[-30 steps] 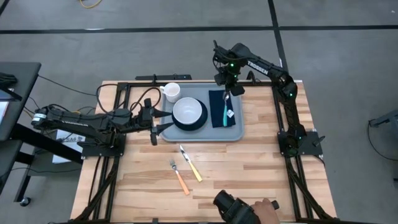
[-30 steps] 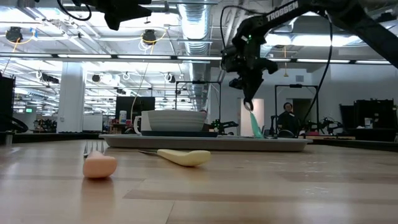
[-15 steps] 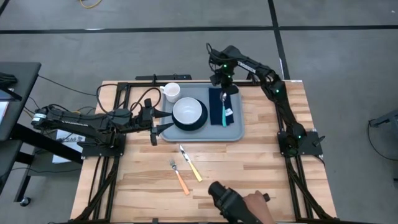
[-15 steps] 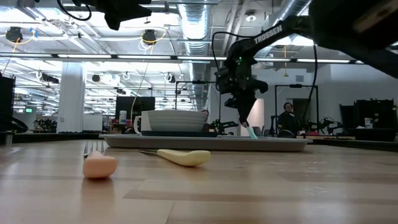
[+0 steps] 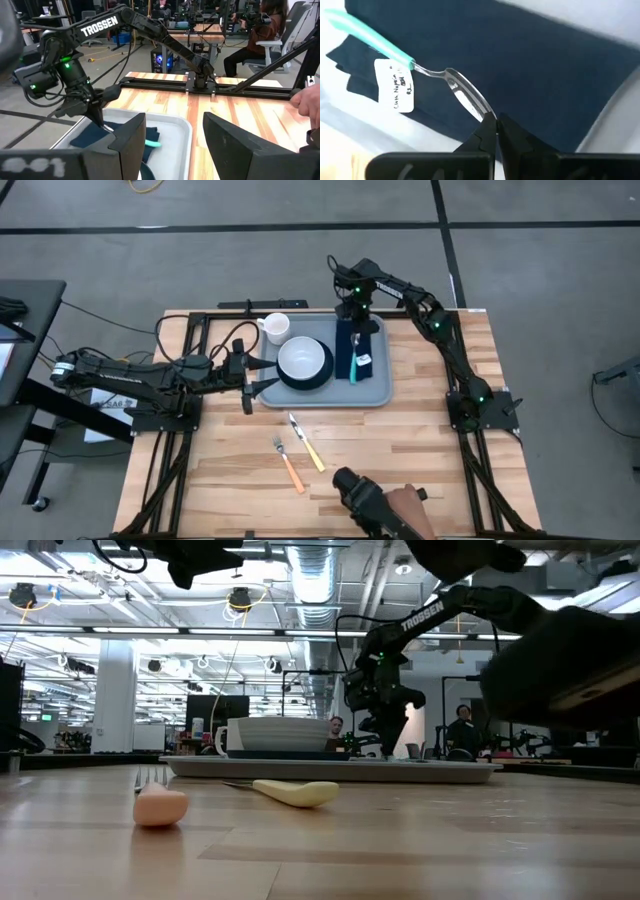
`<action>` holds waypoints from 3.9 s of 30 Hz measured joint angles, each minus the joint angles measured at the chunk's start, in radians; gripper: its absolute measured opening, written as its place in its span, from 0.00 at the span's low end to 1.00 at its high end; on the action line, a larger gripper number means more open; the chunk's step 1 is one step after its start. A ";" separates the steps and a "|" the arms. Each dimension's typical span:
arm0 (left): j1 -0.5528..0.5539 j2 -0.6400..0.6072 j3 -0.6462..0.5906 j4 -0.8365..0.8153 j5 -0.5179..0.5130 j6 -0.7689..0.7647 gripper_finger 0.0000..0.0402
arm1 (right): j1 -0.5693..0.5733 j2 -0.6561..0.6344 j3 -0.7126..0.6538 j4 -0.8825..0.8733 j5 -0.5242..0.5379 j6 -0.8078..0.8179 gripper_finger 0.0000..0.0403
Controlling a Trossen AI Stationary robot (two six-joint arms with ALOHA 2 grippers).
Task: Set up tray
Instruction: Put the blue spoon on the black napkin, then adjust the black napkin
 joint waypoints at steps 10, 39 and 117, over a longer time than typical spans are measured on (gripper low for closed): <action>0.000 0.000 0.000 -0.002 0.000 0.001 0.47 | -0.001 0.012 0.001 0.043 -0.020 0.003 0.00; 0.000 0.000 0.000 -0.026 0.000 -0.013 0.47 | 0.007 0.012 0.000 0.071 0.038 0.122 0.02; -0.001 0.000 0.000 -0.061 0.017 -0.039 0.47 | 0.115 -0.092 -0.011 -0.070 -0.023 0.326 0.20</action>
